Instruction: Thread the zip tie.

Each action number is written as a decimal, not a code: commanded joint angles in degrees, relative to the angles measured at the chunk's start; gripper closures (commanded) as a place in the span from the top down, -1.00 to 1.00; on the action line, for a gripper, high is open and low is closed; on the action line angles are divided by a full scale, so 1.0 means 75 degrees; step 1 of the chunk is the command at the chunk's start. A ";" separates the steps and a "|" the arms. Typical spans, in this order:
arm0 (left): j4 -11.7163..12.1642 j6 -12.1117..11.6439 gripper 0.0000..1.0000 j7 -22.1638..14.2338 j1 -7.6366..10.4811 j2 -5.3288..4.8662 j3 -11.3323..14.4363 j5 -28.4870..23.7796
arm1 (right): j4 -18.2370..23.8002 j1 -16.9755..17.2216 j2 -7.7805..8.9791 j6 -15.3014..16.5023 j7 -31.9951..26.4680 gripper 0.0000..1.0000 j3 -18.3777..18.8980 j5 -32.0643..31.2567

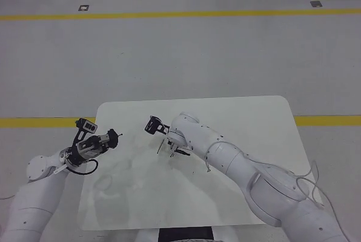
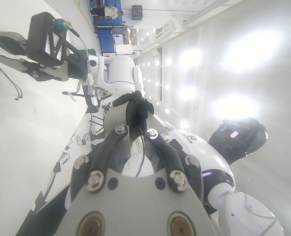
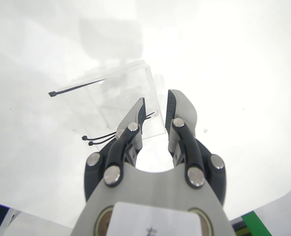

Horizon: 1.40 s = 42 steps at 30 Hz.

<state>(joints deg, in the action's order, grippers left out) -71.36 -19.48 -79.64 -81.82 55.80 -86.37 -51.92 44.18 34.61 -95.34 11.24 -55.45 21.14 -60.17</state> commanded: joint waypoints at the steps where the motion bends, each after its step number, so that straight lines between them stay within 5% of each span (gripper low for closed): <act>1: 0.0000 0.0000 -1.00 0.0000 0.0000 0.0000 0.0000 0.0000 | -0.0070 -0.0001 -0.0032 0.0027 0.0023 -0.62 0.0020 -0.0029; 15: 0.0000 0.0000 -1.00 0.0000 0.0000 0.0000 0.0000 0.0000 | -0.0650 -0.0028 -0.0321 -0.0067 -0.0040 -0.90 0.0133 -0.0200; 37: 0.0000 0.0000 -1.00 0.0000 0.0000 0.0000 0.0000 0.0000 | -0.0956 0.0104 -0.0373 -0.1425 -0.0544 -1.00 0.1037 0.0316; 38: 0.0000 0.0000 -1.00 0.0000 0.0000 0.0000 0.0000 0.0000 | -0.0926 0.0119 -0.0363 -0.1432 -0.0566 -0.82 0.1059 0.0299; 39: 0.0000 0.0000 -1.00 0.0000 0.0000 0.0000 0.0000 0.0000 | -0.0898 0.0133 -0.0353 -0.1434 -0.0596 -0.40 0.1081 0.0284; 40: 0.0000 0.0000 -1.00 0.0000 0.0000 0.0000 0.0000 0.0000 | -0.0856 0.0156 -0.0340 -0.1432 -0.0622 0.16 0.1112 0.0267; 41: 0.0000 0.0000 -1.00 0.0000 0.0000 0.0000 0.0000 0.0000 | -0.0822 0.0172 -0.0330 -0.1428 -0.0637 1.00 0.1133 0.0250; 42: 0.0000 0.0000 -1.00 0.0000 0.0000 0.0000 0.0000 0.0000 | -0.0777 0.0186 -0.0318 -0.1432 -0.0604 1.00 0.1148 0.0199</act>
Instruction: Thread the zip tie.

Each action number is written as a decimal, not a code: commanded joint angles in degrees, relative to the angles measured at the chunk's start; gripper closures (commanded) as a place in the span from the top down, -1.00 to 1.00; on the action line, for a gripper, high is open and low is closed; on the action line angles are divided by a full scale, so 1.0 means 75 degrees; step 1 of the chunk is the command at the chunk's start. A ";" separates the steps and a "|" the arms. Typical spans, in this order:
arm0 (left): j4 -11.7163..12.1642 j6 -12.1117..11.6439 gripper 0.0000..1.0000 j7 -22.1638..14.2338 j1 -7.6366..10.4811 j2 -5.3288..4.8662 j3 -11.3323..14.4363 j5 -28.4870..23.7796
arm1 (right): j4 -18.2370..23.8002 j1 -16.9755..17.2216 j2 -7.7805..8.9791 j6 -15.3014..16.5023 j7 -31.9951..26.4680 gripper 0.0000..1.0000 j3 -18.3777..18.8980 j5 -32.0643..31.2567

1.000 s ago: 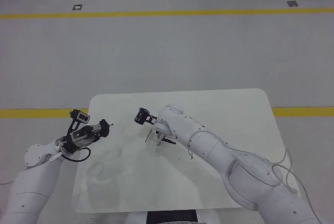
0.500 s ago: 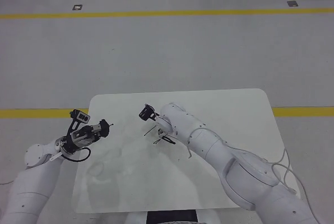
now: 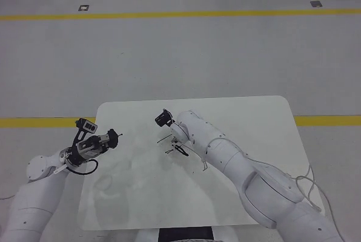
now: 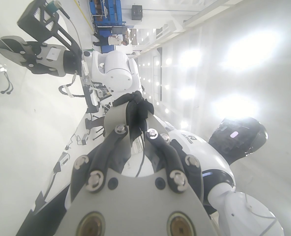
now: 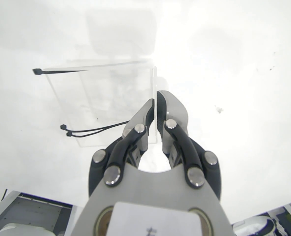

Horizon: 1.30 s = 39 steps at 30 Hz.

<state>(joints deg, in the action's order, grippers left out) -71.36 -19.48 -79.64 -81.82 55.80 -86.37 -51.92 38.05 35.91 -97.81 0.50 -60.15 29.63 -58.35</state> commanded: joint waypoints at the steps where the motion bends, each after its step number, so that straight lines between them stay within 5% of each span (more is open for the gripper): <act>1: 0.0000 0.0000 -1.00 0.0000 0.0000 0.0000 0.0000 0.0000 | 0.0090 0.0044 0.0030 0.0006 0.0041 1.00 0.0037 -0.0098; 11: 0.0000 0.0000 -1.00 0.0000 0.0000 0.0000 0.0000 0.0000 | 0.1012 0.0285 0.0345 0.0468 0.0401 1.00 0.0346 -0.0780; 17: 0.0000 0.0000 -1.00 0.0000 0.0000 0.0000 0.0000 0.0000 | 0.1889 0.0512 0.0778 0.2500 0.0512 1.00 0.0734 -0.1087; 22: 0.0000 0.0000 -1.00 0.0000 0.0000 0.0000 0.0000 0.0000 | 0.2692 0.0668 0.1108 0.2531 0.0105 1.00 0.0586 -0.0773; 38: 0.0000 0.0000 -1.00 0.0000 0.0000 0.0000 0.0000 0.0000 | 0.2724 0.0646 0.1121 0.2531 -0.0232 1.00 0.0393 -0.1033; 39: 0.0000 0.0000 -1.00 0.0000 0.0000 0.0000 0.0000 0.0000 | 0.2719 0.0622 0.1127 0.2531 -0.0260 0.78 0.0350 -0.0990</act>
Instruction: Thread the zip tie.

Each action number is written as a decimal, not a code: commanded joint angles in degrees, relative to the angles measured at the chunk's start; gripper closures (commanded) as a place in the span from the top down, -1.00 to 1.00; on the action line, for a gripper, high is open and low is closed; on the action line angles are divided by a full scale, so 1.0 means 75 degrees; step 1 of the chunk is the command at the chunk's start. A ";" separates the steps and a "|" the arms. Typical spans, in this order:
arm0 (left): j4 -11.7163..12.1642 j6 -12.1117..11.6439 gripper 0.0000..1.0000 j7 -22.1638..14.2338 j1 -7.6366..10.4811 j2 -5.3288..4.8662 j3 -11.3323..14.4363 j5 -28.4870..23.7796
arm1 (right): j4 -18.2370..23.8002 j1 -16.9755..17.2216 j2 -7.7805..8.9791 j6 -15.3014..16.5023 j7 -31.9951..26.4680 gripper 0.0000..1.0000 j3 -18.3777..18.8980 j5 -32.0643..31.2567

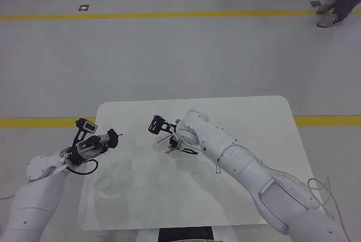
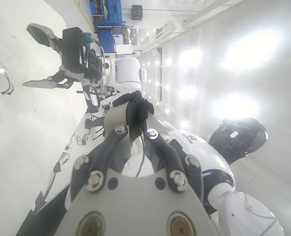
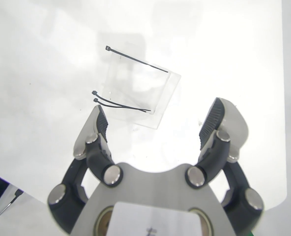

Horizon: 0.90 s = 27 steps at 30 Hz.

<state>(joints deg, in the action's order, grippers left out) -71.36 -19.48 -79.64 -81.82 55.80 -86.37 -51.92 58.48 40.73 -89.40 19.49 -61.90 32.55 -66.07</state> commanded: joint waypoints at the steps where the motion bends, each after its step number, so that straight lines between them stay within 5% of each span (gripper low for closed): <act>1: 0.0000 0.0000 -1.00 0.0000 0.0000 0.0000 0.0000 0.0000 | -0.0011 -0.0042 0.0012 -0.0002 -0.0049 0.00 -0.0081 0.0062; 10: 0.0000 0.0000 -1.00 0.0000 0.0000 0.0000 0.0000 0.0000 | -0.0191 -0.0349 0.0059 -0.0002 -0.0123 -0.44 -0.0775 0.0700; 27: 0.0000 0.0000 -1.00 0.0000 0.0000 0.0000 0.0000 0.0000 | -0.0906 -0.0906 -0.0086 -0.0002 0.0361 -0.30 -0.1987 0.1801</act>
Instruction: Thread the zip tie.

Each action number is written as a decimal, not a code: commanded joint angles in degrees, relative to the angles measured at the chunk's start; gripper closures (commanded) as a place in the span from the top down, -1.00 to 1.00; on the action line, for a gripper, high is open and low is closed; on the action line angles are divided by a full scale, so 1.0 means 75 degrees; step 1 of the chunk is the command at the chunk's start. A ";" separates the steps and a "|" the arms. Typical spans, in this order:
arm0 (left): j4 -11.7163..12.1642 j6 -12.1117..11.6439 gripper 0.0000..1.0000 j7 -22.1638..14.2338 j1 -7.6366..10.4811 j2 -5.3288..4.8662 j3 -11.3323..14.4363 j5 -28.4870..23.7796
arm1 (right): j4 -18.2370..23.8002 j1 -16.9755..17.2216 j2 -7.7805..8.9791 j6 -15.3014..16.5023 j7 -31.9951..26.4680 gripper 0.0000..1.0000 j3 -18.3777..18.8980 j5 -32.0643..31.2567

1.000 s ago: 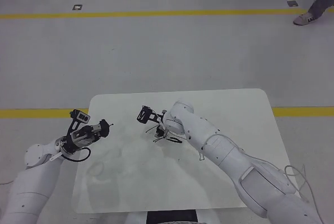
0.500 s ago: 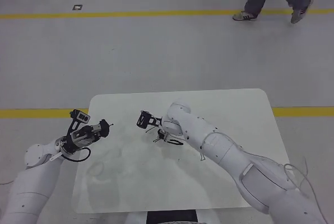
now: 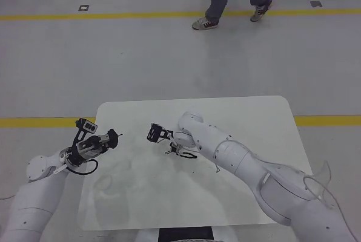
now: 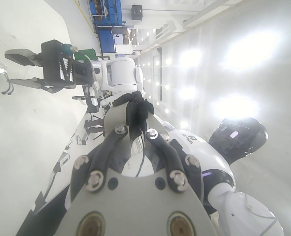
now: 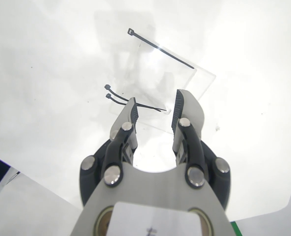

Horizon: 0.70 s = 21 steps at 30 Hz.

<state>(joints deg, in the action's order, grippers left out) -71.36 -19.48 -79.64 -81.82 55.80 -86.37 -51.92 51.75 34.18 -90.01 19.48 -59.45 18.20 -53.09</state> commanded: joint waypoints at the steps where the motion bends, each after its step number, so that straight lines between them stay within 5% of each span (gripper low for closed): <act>1: 0.0000 0.0000 -1.00 0.0000 0.0000 0.0000 0.0000 0.0000 | -0.0012 -0.0059 -0.0006 0.0000 0.0065 -0.30 -0.0130 0.0118; 21: 0.0000 0.0000 -1.00 0.0000 0.0000 0.0000 0.0000 0.0000 | 0.0467 -0.0457 0.0330 0.0000 0.0190 -0.20 -0.0826 0.0916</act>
<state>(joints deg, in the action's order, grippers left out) -71.36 -19.48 -79.64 -81.82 55.80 -86.37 -51.92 54.87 30.84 -87.74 19.48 -57.81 12.41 -46.59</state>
